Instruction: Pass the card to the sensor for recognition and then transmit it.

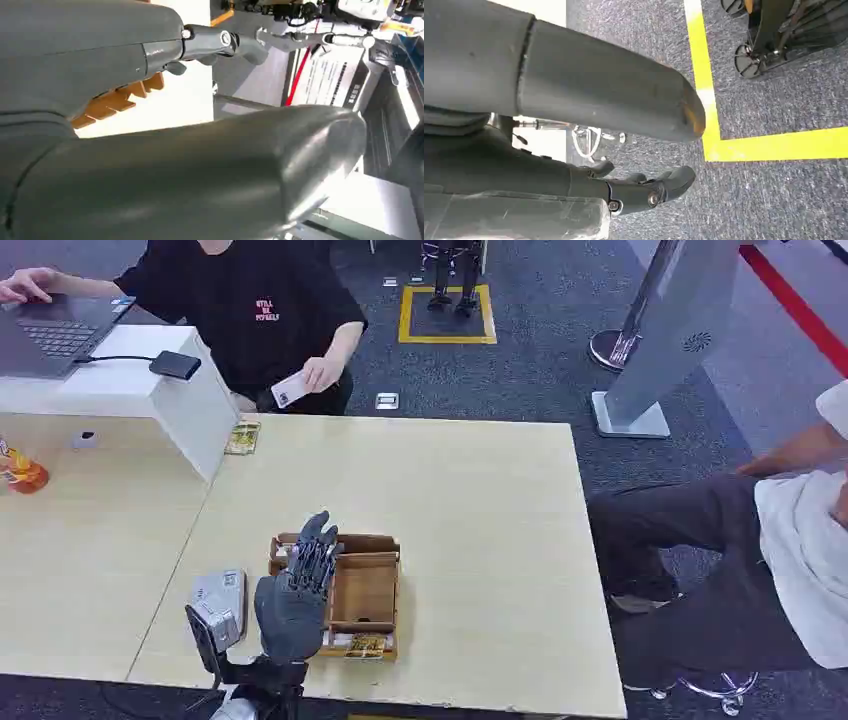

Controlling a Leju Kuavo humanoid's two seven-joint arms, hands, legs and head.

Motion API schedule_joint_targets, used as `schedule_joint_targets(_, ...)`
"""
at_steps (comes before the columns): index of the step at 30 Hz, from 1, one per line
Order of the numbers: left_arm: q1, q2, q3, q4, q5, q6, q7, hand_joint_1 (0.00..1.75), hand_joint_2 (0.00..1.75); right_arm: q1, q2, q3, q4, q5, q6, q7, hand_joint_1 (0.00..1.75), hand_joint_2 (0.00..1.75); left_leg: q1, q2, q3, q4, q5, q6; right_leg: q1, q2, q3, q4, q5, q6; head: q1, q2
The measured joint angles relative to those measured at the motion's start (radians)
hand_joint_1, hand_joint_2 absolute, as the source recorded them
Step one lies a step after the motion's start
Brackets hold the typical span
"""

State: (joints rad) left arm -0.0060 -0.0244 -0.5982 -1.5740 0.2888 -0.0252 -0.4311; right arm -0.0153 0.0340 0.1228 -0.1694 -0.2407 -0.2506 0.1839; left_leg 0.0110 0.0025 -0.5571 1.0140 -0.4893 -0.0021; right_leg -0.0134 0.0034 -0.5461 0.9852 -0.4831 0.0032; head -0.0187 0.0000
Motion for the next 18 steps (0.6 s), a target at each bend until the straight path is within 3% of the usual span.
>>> schedule_joint_targets(18, -0.003, -0.008, 0.000, 0.019, -0.026, -0.063, -0.013, 0.00, 0.00, 0.001, 0.029, 0.000, 0.000, -0.011, 0.034, -0.048, 0.00, 0.00, 0.000, 0.000, 0.000, 0.000, 0.000, 0.000, 0.000, 0.000, 0.000, 0.000, 0.000, 0.000, 0.000, 0.000)
